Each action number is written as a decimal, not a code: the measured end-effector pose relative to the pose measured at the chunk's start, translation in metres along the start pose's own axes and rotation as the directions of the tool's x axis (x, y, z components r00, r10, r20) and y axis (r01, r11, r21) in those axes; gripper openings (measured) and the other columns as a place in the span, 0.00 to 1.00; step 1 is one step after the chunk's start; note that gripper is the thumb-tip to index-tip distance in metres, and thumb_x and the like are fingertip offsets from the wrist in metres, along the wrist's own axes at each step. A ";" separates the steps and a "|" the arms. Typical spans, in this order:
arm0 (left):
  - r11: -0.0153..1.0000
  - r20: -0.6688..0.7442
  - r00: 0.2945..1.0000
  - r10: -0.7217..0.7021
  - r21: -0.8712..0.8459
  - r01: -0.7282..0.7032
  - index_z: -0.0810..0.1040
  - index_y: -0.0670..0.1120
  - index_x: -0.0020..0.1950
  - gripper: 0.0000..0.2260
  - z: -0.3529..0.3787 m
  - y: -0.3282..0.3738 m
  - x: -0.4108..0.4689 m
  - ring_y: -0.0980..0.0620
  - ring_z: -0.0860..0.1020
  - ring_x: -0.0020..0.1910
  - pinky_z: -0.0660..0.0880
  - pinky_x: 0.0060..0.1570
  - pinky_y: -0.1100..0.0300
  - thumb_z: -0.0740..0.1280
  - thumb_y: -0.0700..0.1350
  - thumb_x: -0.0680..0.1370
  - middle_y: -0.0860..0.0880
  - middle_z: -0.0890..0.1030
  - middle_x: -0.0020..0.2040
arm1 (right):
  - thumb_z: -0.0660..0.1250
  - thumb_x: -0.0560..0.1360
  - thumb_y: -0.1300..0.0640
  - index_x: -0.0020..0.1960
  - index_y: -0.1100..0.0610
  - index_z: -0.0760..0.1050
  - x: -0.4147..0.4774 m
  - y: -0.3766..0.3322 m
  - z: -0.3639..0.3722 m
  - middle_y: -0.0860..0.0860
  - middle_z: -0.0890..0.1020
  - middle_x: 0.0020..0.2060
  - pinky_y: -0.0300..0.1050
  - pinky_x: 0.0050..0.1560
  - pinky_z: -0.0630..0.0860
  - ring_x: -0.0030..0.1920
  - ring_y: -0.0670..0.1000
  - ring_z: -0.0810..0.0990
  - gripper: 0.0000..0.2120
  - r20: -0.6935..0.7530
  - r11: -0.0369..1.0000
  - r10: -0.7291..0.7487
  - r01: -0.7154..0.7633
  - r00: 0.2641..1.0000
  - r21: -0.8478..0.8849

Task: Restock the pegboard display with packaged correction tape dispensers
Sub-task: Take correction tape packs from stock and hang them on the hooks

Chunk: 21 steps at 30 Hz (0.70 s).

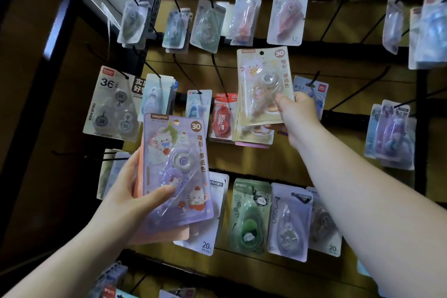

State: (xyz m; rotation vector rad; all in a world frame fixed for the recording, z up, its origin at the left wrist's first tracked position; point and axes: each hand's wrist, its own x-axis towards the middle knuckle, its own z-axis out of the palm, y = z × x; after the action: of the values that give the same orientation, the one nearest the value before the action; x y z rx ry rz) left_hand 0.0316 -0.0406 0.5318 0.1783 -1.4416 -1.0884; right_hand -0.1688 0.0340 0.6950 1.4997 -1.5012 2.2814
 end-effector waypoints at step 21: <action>0.999 -0.053 0.998 -0.032 0.028 0.033 0.68 0.67 0.56 0.36 0.009 -0.006 -0.004 0.52 0.83 0.49 0.76 0.53 0.47 0.74 0.53 0.49 0.54 0.83 0.52 | 0.58 0.77 0.61 0.50 0.55 0.71 -0.006 0.020 -0.017 0.49 0.77 0.38 0.43 0.33 0.80 0.42 0.53 0.79 0.04 0.178 0.998 0.046 -0.039 0.983 -0.040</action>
State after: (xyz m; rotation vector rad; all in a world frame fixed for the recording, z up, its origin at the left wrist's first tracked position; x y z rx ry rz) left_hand 0.0218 -0.0362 0.5267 0.2503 -1.4118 -1.0820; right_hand -0.1869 0.0383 0.6753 1.7201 -1.6237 2.1791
